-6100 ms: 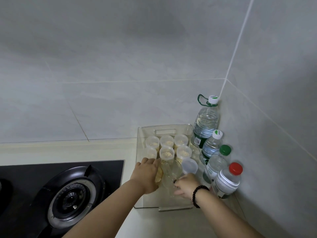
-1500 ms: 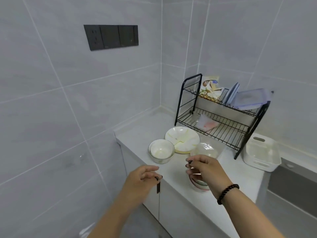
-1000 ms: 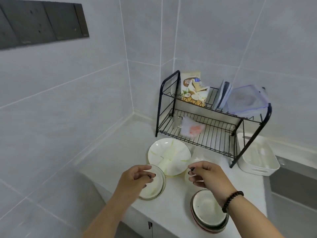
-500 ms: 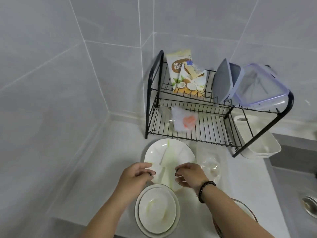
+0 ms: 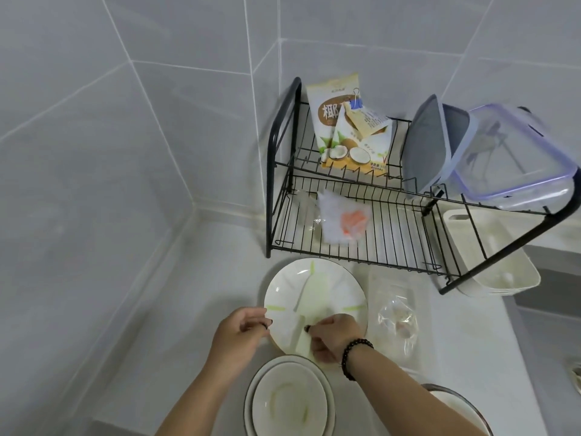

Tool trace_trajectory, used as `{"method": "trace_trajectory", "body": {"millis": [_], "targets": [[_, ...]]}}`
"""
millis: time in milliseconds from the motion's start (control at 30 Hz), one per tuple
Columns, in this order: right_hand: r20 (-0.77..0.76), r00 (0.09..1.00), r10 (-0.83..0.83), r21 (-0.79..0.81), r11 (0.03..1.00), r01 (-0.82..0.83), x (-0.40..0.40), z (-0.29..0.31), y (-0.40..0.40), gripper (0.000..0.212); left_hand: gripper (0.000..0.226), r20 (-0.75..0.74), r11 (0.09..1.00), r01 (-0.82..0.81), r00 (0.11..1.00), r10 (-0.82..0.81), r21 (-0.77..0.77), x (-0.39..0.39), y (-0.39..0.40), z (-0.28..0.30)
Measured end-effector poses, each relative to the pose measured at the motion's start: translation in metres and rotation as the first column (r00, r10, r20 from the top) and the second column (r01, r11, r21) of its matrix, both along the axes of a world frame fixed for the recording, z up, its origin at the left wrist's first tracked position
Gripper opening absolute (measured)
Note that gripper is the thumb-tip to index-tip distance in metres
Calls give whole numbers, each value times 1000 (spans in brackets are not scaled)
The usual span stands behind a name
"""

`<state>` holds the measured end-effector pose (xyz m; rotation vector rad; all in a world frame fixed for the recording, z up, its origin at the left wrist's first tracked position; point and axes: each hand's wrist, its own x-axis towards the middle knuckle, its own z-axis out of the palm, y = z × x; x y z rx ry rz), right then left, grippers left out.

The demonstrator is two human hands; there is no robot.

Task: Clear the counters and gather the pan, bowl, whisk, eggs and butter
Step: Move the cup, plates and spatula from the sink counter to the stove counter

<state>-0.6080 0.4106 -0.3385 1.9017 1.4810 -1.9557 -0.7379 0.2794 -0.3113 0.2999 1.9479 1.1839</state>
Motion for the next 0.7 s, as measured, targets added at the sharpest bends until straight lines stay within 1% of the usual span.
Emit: {"method": "trace_trajectory", "body": {"millis": [67, 100, 167, 200, 333, 467, 600, 700], "targets": [[-59, 997, -47, -75, 996, 43, -2, -2, 0, 17, 23, -32, 999, -1, 999, 0, -48, -4, 2, -7], [-83, 994, -66, -103, 993, 58, -3, -3, 1, 15, 25, -42, 998, 7, 999, -10, -69, -6, 4, -9], [-112, 990, -84, -125, 990, 70, -4, -2, 1, 14, 39, -36, 992, 27, 999, -32, -121, -10, 7, -14], [-116, 990, -77, -118, 991, 63, -3, -1, 2, 13, 39, -17, 990, 38, 999, -41, -138, -12, 10, -17], [-152, 987, -43, -77, 997, 32, 5, 6, 7, 9, 21, 84, 983, 87, 994, -75, -162, -14, 23, -32], [-158, 987, 3, 13, 1000, -1, 17, 17, 11, 8, 18, 128, 980, 99, 989, -78, -172, -16, 33, -46], [-170, 985, 39, 83, 996, -25, 29, 23, 11, 7, 21, 105, 979, 118, 989, -101, -167, -16, 39, -54], [-179, 983, 32, 116, 993, -11, 38, 24, 11, 9, 25, 50, 979, 114, 993, -107, -171, -16, 42, -58]]}}
